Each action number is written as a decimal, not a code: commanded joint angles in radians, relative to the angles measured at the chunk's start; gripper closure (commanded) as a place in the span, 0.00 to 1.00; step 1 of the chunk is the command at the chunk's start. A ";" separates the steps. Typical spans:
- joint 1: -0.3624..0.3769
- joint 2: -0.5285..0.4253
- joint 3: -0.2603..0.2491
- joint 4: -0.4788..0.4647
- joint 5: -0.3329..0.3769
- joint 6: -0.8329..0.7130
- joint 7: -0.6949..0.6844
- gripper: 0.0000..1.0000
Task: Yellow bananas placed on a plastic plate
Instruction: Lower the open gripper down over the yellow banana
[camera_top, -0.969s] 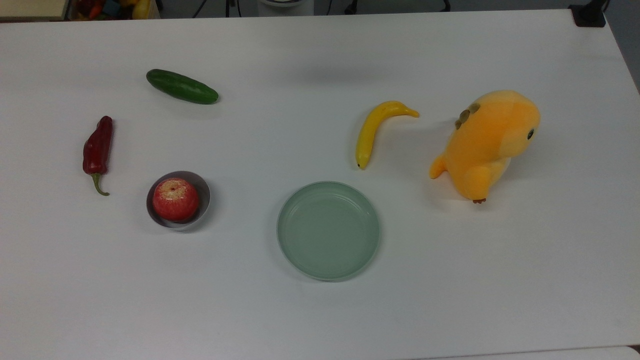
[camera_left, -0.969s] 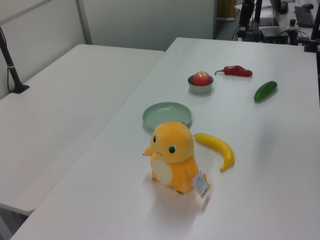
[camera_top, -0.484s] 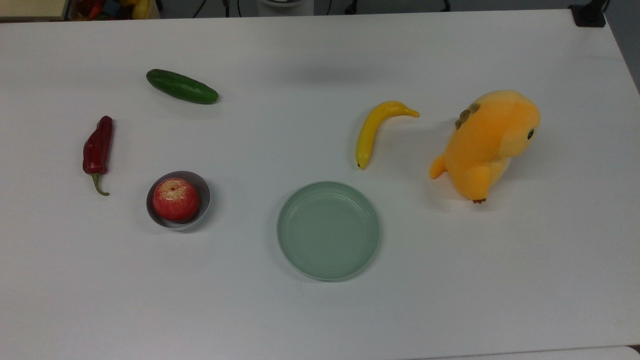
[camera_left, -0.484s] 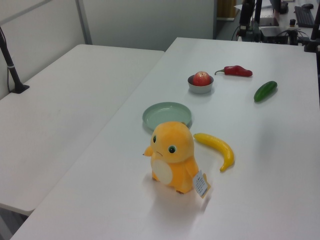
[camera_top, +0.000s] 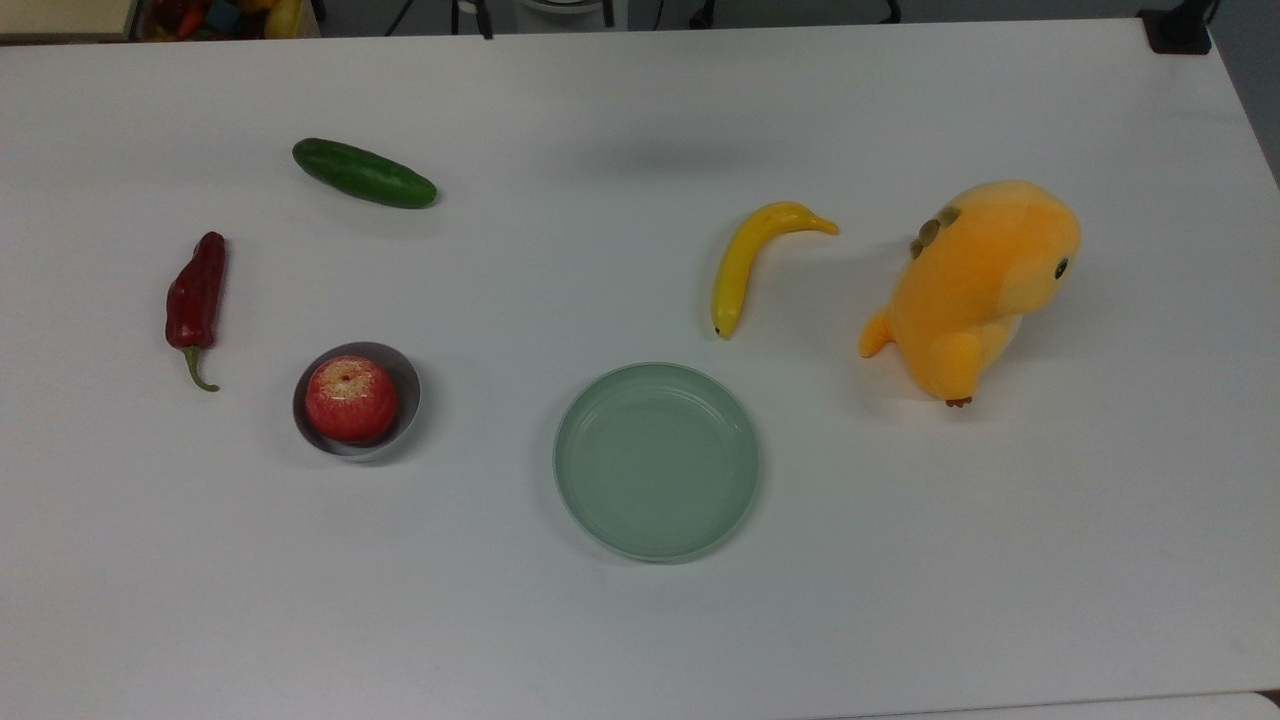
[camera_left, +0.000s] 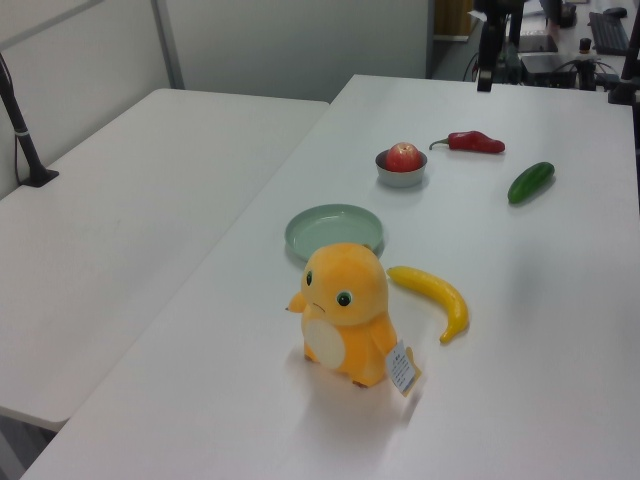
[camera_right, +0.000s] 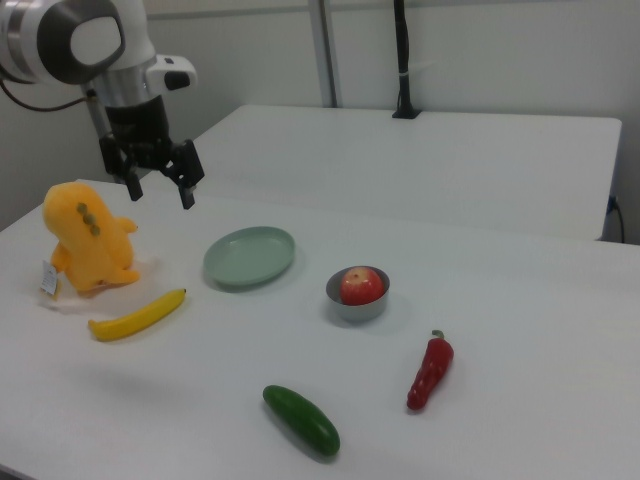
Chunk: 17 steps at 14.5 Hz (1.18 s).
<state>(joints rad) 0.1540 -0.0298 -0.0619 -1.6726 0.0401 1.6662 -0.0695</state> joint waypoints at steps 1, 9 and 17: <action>0.070 0.014 -0.001 -0.050 0.018 0.006 0.139 0.00; 0.116 0.093 0.125 -0.225 0.052 0.214 0.494 0.00; 0.147 0.225 0.148 -0.282 0.046 0.456 0.670 0.00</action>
<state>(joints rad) 0.2899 0.1663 0.0914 -1.9301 0.0746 2.0262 0.5173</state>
